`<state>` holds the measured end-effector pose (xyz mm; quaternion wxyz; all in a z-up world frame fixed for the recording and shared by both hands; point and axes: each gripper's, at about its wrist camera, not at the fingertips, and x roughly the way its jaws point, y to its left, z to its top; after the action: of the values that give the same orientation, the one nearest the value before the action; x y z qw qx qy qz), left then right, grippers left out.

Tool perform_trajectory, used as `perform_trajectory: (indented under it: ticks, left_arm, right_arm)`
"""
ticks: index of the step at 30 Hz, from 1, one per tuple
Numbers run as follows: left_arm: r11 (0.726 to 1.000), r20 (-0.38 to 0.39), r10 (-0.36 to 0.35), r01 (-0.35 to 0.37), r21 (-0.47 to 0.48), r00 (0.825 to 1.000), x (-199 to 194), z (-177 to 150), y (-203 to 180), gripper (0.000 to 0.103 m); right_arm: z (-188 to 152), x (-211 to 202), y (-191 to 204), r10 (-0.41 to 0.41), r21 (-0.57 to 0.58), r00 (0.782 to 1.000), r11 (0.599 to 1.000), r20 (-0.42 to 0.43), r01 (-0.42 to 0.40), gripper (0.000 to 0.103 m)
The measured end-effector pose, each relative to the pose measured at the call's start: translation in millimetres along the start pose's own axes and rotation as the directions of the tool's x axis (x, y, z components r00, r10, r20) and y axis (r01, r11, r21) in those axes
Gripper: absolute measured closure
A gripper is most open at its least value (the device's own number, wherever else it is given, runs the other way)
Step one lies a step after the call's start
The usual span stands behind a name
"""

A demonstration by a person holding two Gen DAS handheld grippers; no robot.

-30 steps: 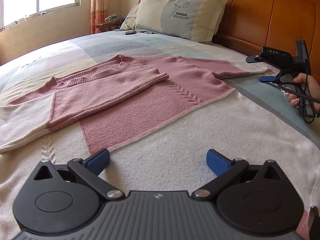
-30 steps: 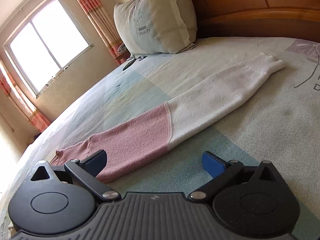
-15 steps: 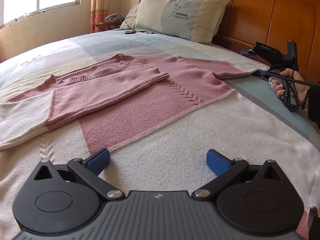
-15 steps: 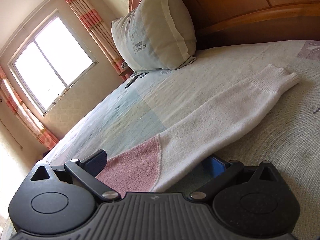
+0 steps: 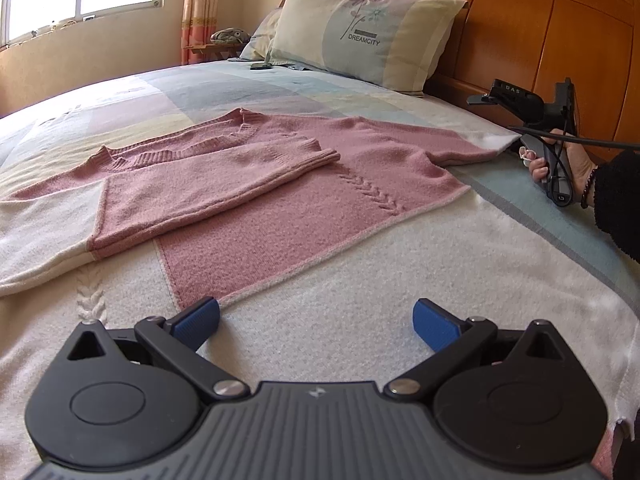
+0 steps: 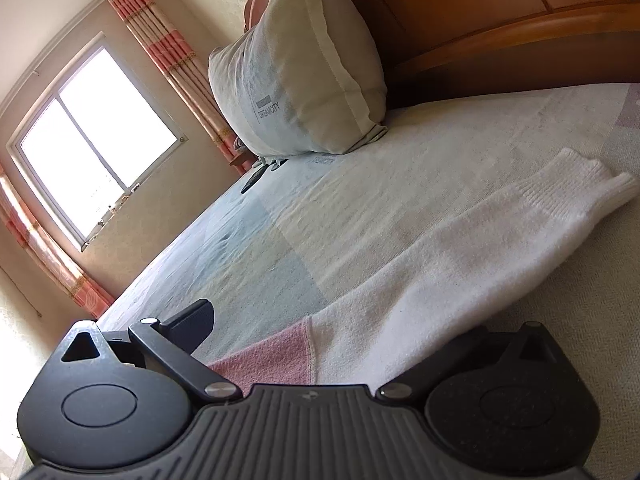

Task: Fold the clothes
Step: 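Lower the right tool onto the cream cuff and close it, then lift the held sleeve with the right tool toward the sweater body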

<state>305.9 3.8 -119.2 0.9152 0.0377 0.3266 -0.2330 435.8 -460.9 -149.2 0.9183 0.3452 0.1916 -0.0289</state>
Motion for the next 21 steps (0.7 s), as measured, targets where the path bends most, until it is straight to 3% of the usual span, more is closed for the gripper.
perform_trajectory:
  ticks: [8,21]
  left_arm:
    - [1.0,-0.013,-0.026,0.026,0.006,1.0,-6.8,4.4,2.2,0.001]
    - [0.987,-0.015,-0.083,0.085,0.137,0.996,-44.5,8.7,-3.5,0.001]
  right_arm:
    - [13.5,-17.1,27.7,0.078,0.002,0.997,0.997,0.02,-0.078,0.0]
    - [13.7,-37.6,114.1,0.105,-0.106,0.994,0.989,-0.019,-0.107,0.0]
